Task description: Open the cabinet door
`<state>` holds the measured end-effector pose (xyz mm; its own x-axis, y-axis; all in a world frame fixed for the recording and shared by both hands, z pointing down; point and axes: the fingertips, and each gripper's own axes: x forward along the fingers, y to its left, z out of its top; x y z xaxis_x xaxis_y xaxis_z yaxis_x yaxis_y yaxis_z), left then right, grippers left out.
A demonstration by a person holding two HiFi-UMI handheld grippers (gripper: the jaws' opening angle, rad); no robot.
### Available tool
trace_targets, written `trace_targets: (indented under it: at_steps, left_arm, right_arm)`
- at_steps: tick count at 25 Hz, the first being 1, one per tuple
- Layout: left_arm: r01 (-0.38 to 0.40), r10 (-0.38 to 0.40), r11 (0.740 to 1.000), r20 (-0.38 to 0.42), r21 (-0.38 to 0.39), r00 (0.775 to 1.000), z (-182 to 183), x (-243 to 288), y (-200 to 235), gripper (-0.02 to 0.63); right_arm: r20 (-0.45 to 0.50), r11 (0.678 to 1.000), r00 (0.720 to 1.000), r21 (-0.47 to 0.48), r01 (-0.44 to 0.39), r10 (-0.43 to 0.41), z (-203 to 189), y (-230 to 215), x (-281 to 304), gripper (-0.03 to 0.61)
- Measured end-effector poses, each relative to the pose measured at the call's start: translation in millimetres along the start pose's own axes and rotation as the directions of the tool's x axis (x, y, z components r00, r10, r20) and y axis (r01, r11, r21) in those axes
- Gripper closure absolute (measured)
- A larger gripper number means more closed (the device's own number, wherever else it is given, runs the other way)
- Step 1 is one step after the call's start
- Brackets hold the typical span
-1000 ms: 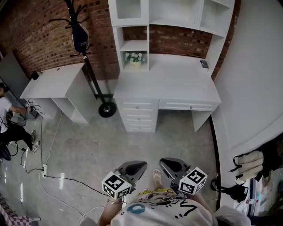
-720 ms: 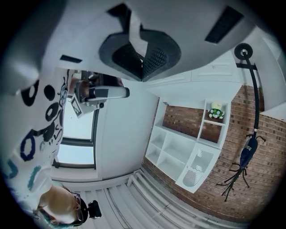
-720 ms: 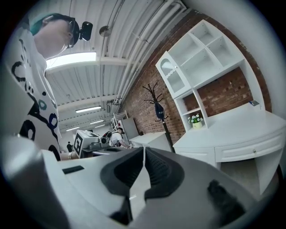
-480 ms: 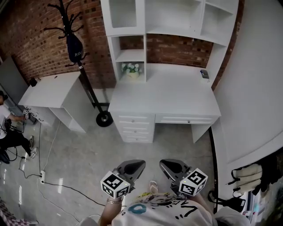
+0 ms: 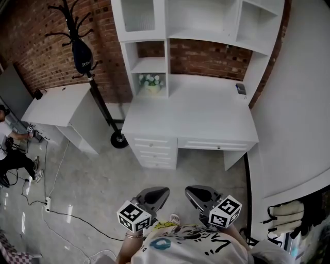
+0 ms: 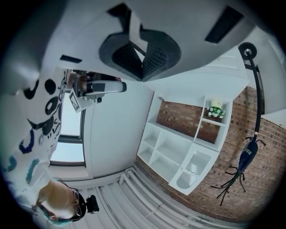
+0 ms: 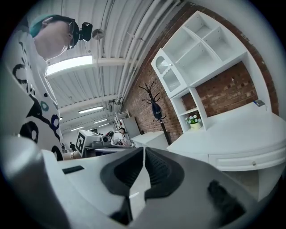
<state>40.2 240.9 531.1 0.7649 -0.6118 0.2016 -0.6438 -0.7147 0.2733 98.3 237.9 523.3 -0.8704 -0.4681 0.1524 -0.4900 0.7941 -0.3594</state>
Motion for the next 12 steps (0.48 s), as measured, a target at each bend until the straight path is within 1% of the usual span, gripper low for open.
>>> trace_targets:
  at_steps: [4,12]
  left_arm:
    - [-0.024,0.024,1.0,-0.011,-0.01,1.0,1.6,8.0,8.0,0.598]
    - [-0.028,0.027,0.999,-0.045,-0.028,0.999,-2.8,21.6,26.8,0.598]
  right_arm:
    - [0.005,1.0,1.0,0.006,-0.022,0.022,4.1,-11.1,4.1,0.549]
    - [-0.006,0.999,1.0,0.041,-0.027,0.028,2.4,-35.0,20.2,0.549]
